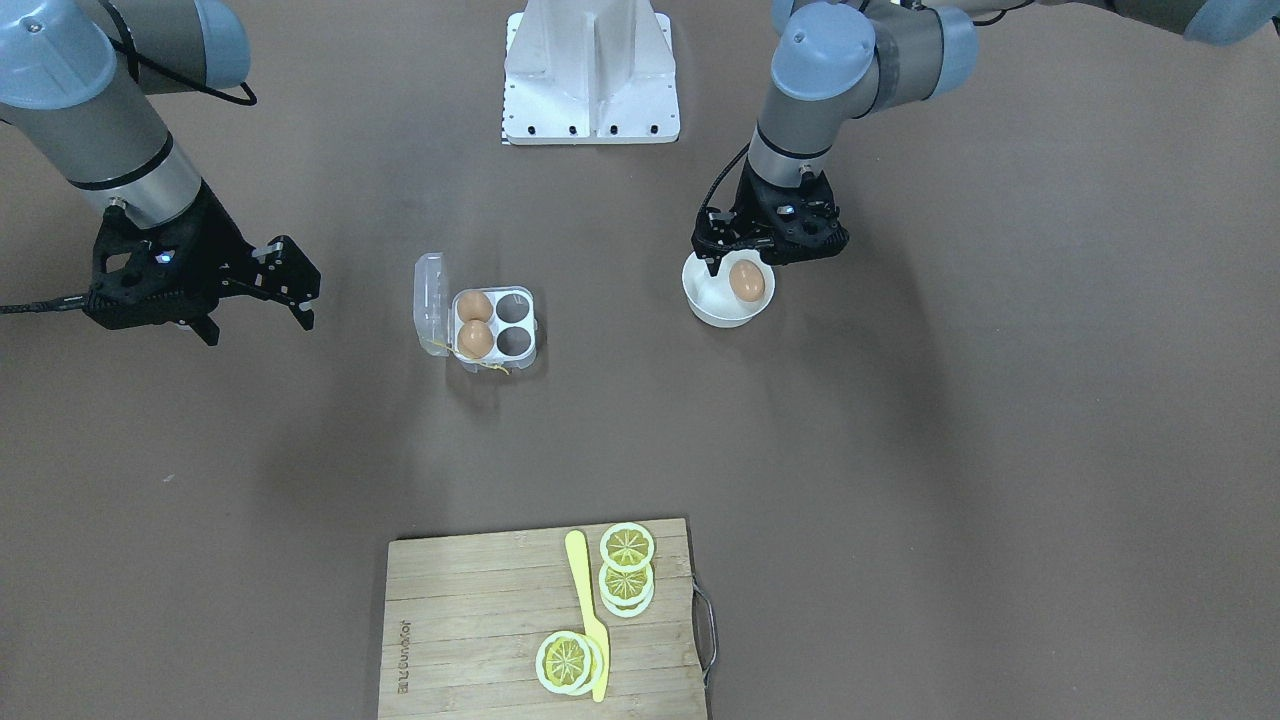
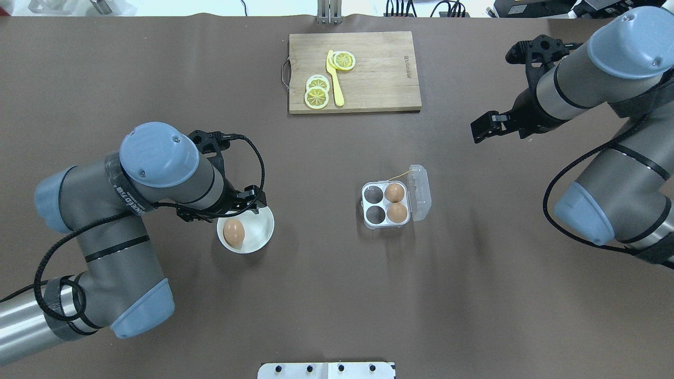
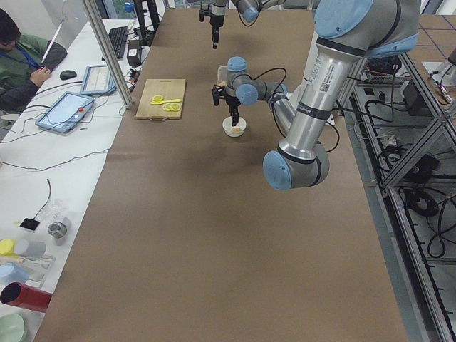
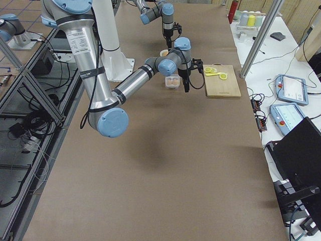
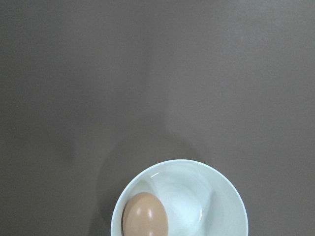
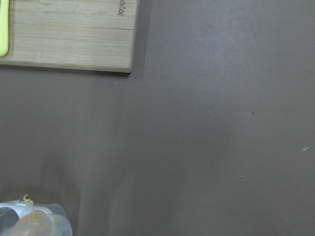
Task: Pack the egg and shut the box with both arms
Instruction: 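Move the left gripper over the white bowl while the right arm approaches the egg box, then lower the left gripper into the bowl and grasp the brown egg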
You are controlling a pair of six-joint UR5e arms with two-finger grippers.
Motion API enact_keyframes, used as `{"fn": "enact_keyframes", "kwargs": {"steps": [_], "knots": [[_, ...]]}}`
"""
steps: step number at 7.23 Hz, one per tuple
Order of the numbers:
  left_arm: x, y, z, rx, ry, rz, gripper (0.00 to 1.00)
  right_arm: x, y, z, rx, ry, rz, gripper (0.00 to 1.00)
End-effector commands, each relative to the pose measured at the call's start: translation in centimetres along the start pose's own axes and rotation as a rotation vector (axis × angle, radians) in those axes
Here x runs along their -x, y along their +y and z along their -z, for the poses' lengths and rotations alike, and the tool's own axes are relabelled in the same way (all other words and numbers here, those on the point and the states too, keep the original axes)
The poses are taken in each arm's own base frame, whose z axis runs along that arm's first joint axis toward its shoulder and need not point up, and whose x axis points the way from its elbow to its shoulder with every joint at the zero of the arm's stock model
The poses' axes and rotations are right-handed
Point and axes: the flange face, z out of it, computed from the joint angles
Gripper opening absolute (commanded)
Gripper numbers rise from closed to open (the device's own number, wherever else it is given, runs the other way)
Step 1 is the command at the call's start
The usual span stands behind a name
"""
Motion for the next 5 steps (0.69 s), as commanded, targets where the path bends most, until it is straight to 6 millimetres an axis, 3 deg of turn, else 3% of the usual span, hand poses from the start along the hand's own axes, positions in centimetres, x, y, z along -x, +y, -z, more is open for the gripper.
{"fn": "enact_keyframes", "kwargs": {"steps": [1,5], "knots": [[-0.8,0.4,-0.8,0.011,0.009,-0.149,0.97,0.0,0.0,-0.1,0.0,0.001,0.0,1.0],[-0.1,0.5,-2.0,0.024,-0.01,-0.242,0.94,0.0,0.1,-0.3,0.004,0.002,0.001,1.0]]}}
